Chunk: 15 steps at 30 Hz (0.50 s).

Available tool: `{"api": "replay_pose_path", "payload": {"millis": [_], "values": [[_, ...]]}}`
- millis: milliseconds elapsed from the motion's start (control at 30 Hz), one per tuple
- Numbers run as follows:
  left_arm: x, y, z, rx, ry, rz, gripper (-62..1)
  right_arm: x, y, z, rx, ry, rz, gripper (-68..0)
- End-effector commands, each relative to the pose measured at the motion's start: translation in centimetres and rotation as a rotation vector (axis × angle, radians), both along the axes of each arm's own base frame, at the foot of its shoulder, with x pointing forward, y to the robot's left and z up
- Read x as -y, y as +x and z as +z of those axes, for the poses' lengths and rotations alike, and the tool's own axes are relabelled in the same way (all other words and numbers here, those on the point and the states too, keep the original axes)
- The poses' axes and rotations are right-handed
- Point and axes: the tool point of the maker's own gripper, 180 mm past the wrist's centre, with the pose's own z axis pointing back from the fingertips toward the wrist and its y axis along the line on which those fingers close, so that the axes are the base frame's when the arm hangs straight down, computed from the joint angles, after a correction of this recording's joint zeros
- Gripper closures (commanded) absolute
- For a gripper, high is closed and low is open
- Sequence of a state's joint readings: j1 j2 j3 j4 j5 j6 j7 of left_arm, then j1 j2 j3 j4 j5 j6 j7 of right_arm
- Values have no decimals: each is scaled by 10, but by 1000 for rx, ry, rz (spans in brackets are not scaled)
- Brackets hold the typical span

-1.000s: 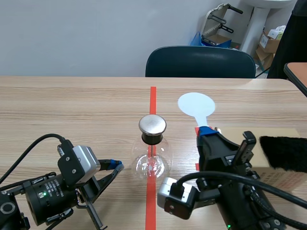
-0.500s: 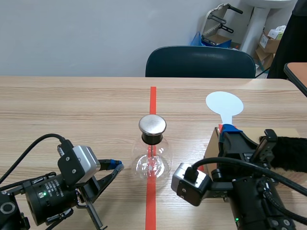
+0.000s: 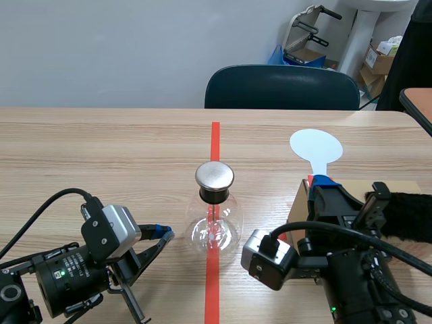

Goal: Do the electroscope experiment

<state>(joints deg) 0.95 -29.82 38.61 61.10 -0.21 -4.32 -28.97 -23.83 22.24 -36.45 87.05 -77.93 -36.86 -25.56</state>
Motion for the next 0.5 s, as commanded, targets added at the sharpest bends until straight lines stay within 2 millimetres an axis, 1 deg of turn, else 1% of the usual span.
{"api": "replay_pose_path", "payload": {"millis": [0, 467], "values": [[3, 5, 11, 28, -29, 3, -27, 3, 4, 8, 31, 7, -8, -17], [3, 4, 9, 23, -29, 3, -27, 3, 4, 8, 31, 7, -8, -17]]}}
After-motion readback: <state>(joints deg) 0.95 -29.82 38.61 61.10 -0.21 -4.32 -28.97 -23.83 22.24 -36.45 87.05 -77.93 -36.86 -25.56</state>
